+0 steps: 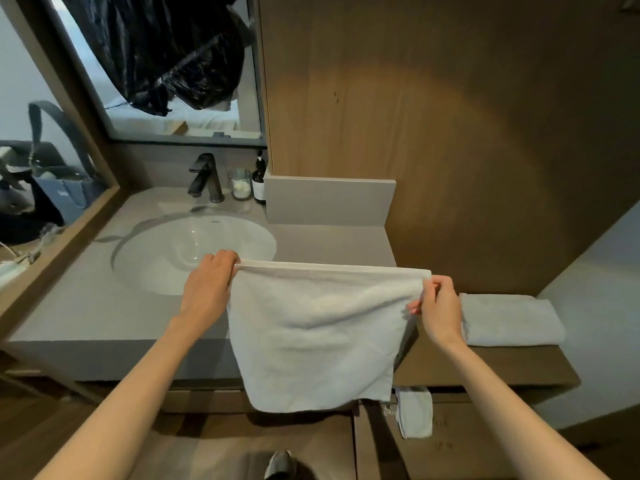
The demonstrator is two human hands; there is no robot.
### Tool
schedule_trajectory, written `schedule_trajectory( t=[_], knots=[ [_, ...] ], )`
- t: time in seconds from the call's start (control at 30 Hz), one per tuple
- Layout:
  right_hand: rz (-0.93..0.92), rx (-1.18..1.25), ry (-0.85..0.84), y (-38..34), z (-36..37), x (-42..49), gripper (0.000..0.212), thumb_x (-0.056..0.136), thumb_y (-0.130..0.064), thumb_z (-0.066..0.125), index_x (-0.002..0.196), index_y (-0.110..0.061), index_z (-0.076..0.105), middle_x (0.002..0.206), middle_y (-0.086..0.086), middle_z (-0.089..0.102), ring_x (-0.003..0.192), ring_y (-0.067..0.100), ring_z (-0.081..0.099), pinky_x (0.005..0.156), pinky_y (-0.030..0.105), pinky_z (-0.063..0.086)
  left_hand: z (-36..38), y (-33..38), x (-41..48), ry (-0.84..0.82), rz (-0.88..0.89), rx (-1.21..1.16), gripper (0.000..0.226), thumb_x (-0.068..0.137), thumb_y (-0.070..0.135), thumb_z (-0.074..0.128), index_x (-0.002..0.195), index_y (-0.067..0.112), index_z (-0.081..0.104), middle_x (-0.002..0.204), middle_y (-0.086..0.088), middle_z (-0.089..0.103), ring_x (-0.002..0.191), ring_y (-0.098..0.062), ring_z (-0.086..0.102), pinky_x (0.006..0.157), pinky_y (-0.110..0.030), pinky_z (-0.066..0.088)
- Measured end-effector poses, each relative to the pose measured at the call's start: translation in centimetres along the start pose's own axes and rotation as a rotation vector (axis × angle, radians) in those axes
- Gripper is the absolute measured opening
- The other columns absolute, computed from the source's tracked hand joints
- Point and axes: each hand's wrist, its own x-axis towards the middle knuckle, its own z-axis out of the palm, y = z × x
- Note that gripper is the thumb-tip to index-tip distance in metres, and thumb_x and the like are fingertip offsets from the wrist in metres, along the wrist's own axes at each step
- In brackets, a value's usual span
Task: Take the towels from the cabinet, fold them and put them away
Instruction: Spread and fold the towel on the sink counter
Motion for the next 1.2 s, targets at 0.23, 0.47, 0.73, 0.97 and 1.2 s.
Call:
schedule_trajectory(
  t=[0.23,0.47,0.73,0.97,1.2],
  knots=[
    [0.122,-0.018,0.023,-1.1,4.3,6.6,0.016,0.103,-0.025,0.042,0.104,-0.011,0.051,0.089,0.003,0.065,0.071,0.007,0.065,0.061,0.019,0.047,4.7,-3.5,8.6,-0.227,-0.166,-0.101,0.022,0.087,-0.004,0.039,0.092,0.017,0.043,0.085,0.004,0.042,0.084,-0.025,0.042,0.064,-0.037,0.039],
    [0.247,-0.09,0.093,-1.1,8.0,12.0,0.023,0.102,-0.023,0.044,0.109,-0.003,0.054,0.09,0.008,0.065,0.088,0.022,0.061,0.081,0.032,0.048,9.7,-5.9,15.5,-0.395,-0.119,-0.06,0.029,0.087,-0.007,0.04,0.107,0.012,0.048,0.107,-0.008,0.052,0.097,-0.025,0.043,0.078,-0.037,0.043],
    [0.296,-0.211,0.094,0.4,10.6,17.0,0.031,0.1,-0.021,0.049,0.114,0.007,0.056,0.103,0.017,0.064,0.1,0.034,0.062,0.086,0.038,0.048,13.8,-6.8,19.6,-0.432,-0.129,-0.179,0.02,0.09,-0.005,0.04,0.097,0.003,0.057,0.102,-0.018,0.057,0.098,-0.033,0.05,0.08,-0.036,0.037],
    [0.35,-0.31,0.027,3.4,13.0,21.8,0.03,0.099,-0.023,0.053,0.109,0.004,0.063,0.109,0.023,0.067,0.106,0.038,0.061,0.086,0.038,0.048,17.2,-7.8,21.7,-0.425,-0.199,-0.191,0.014,0.092,0.001,0.048,0.096,0.003,0.062,0.1,-0.017,0.064,0.091,-0.033,0.057,0.071,-0.033,0.04],
    [0.355,-0.361,-0.026,4.1,15.1,26.0,0.029,0.099,-0.022,0.051,0.108,0.002,0.064,0.11,0.025,0.066,0.106,0.039,0.061,0.086,0.038,0.047,19.1,-7.6,23.8,-0.377,-0.272,-0.082,0.028,0.094,0.005,0.045,0.113,0.012,0.064,0.114,-0.011,0.062,0.105,-0.033,0.052,0.077,-0.043,0.047]
  ],
)
